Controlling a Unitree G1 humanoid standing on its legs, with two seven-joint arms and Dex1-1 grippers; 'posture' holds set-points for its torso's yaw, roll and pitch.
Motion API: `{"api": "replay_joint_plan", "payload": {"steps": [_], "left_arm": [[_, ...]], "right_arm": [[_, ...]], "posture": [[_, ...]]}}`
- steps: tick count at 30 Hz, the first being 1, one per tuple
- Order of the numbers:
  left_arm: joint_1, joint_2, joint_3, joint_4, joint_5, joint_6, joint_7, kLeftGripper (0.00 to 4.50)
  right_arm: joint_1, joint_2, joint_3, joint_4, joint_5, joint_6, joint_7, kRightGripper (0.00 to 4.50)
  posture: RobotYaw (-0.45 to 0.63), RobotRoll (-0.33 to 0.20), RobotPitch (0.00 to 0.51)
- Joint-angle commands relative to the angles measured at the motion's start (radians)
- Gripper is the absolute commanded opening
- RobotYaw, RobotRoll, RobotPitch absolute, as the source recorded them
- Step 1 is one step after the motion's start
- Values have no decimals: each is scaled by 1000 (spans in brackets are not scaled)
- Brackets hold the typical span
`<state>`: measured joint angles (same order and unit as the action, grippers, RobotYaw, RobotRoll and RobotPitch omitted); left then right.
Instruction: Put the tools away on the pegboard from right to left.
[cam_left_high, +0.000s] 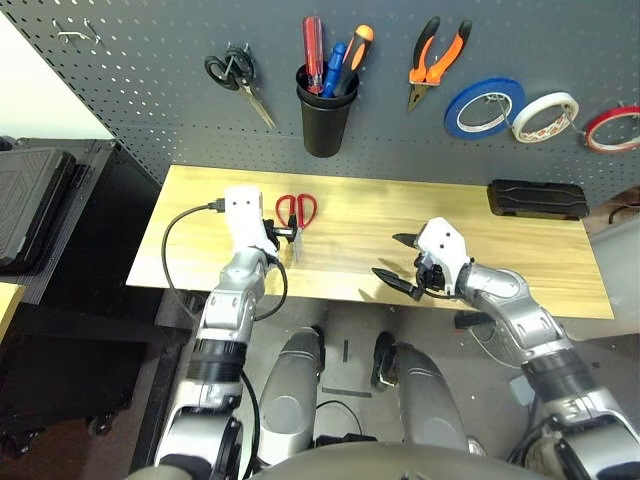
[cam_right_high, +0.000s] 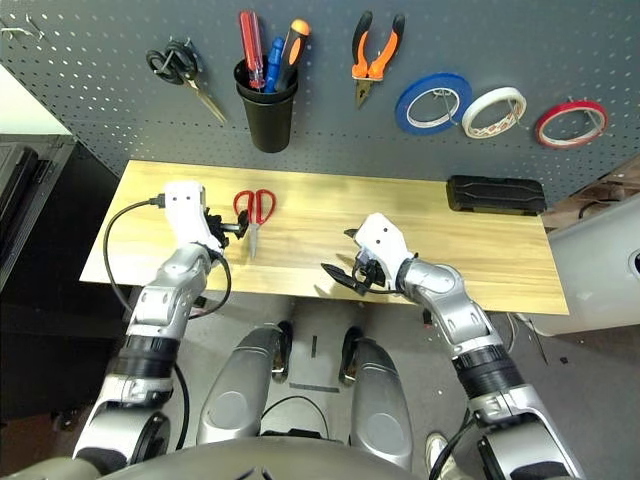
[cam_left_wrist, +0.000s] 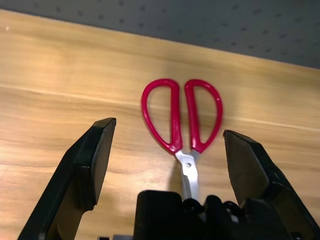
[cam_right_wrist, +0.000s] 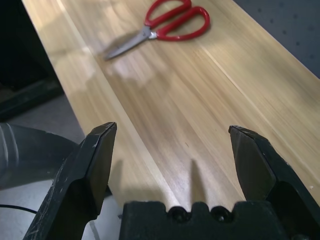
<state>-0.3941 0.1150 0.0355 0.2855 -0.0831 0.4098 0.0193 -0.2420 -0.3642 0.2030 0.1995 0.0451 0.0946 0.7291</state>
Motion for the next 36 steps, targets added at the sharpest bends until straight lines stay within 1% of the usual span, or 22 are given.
{"api": "replay_joint_plan", "payload": {"steps": [1, 10, 13, 17, 21, 26, 31, 36], "left_arm": [[-63, -5, 32, 171, 17, -58, 33, 4477], [-271, 1, 76, 596, 27, -214, 73, 4477], [-323, 3, 82, 718, 32, -256, 86, 4477], [-370, 3, 97, 840, 28, -283, 94, 4477], [-390, 7, 110, 909, 29, -307, 111, 4477], [-390, 13, 119, 956, 29, -319, 122, 4477], [-400, 4, 170, 946, -13, -352, 122, 4477], [-402, -2, 202, 927, -30, -363, 124, 4477]], "right_arm": [[2, 17, 22, 24, -25, -6, -20, 4500], [-14, 39, 30, 10, -40, 14, -48, 4500], [-15, 43, 30, -3, -42, 25, -53, 4500], [-16, 44, 28, -26, -42, 39, -59, 4500], [-17, 40, 24, -52, -39, 55, -62, 4500], [-20, 25, 17, -83, -37, 70, -60, 4500], [-16, 8, 17, -90, -36, 69, -55, 4500], [-21, 2, 21, -77, -36, 55, -50, 4500]], "posture": [[156, 0, 291], [127, 0, 292], [112, 0, 292], [99, 0, 291], [83, 0, 287], [73, 0, 279], [86, 0, 270], [104, 0, 268]]}}
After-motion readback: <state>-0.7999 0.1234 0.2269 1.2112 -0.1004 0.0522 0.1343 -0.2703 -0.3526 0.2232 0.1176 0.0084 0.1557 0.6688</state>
